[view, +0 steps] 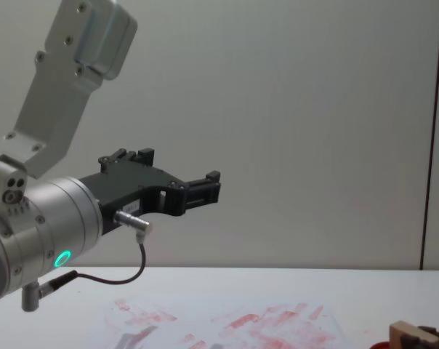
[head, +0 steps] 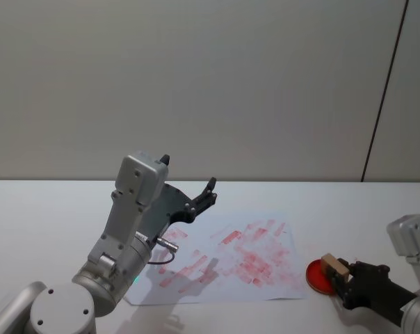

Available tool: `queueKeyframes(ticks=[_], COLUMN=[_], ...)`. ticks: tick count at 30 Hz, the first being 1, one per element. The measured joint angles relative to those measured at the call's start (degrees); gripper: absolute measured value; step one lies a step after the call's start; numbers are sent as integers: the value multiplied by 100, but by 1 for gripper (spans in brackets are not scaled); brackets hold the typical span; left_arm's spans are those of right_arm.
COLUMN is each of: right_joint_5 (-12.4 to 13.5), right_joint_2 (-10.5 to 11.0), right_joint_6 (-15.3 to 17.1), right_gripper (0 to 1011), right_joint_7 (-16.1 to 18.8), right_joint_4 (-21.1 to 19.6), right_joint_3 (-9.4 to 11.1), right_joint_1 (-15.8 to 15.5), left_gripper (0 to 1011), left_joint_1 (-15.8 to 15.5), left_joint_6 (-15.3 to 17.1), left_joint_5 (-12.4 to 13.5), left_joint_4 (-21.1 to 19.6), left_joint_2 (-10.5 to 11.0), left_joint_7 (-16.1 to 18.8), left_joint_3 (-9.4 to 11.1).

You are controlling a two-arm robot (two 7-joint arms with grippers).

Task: Use the one hand to pick up the stamp and affix it onto the A4 paper.

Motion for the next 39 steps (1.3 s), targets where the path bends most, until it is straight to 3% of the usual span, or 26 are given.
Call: queueKeyframes(ticks=[11,18,39], right_joint_5=[44,-41,-436], right_joint_2=[-31,-177,-786], right_joint_6=[-233,-355,-531], right_gripper=[216,216,216], right_joint_7=[105,212,324], right_joint_4=[-112,-66,1084], right_joint_3=[-11,-84,-383], right_joint_1=[59,259,1093], left_gripper=[1002,1003,1002], left_joint_1=[0,0,0], left_joint_6=[0,0,0], left_joint_5=[0,0,0], left_joint_4=[0,0,0], left_joint_2=[0,0,0], left_joint_7=[0,0,0], left_joint_3=[0,0,0])
